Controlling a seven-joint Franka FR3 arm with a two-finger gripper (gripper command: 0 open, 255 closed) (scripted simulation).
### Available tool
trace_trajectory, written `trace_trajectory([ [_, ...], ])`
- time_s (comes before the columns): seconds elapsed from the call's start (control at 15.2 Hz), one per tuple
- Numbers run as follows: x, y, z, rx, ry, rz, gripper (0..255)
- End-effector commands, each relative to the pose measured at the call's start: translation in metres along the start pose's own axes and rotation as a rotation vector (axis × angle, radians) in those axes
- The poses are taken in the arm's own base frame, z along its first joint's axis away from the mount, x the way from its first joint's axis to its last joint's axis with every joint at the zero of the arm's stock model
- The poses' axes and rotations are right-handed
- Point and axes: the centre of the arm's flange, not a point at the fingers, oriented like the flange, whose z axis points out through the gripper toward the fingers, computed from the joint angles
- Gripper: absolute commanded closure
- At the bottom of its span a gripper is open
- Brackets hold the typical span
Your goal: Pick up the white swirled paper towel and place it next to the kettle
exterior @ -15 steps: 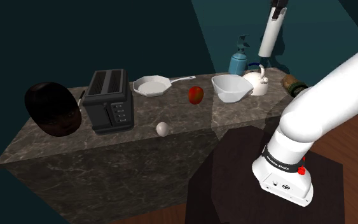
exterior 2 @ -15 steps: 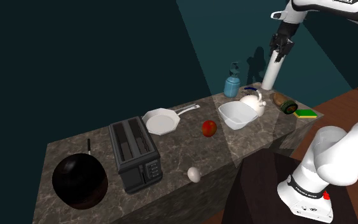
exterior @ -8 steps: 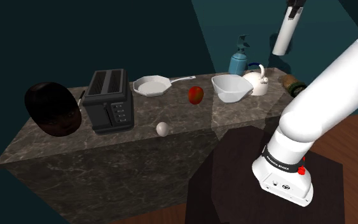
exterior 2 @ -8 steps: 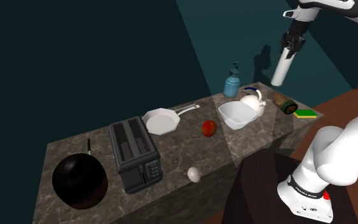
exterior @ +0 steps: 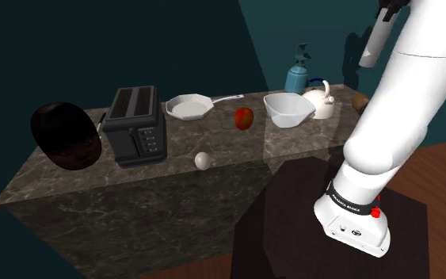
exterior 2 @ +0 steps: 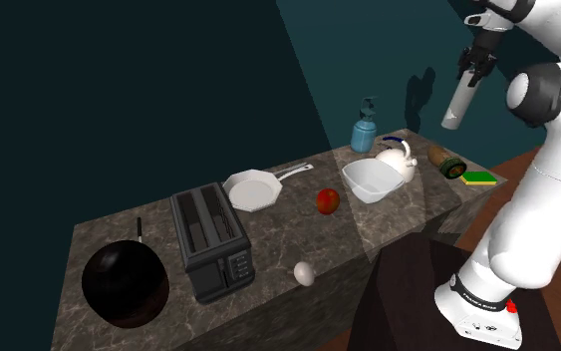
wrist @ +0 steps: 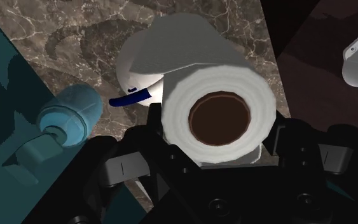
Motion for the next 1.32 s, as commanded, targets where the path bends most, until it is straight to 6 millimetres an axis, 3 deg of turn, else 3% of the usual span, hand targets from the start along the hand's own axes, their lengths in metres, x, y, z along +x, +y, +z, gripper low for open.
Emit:
trace_trajectory([
  [0.0, -0.025, 0.013, -0.001, -0.004, 0.000, -0.011, 255],
  [0.07, -0.034, 0.018, -0.001, -0.004, 0.000, -0.011, 255],
  [1.25, -0.040, 0.013, 0.093, -0.004, 0.000, -0.011, 255],
])
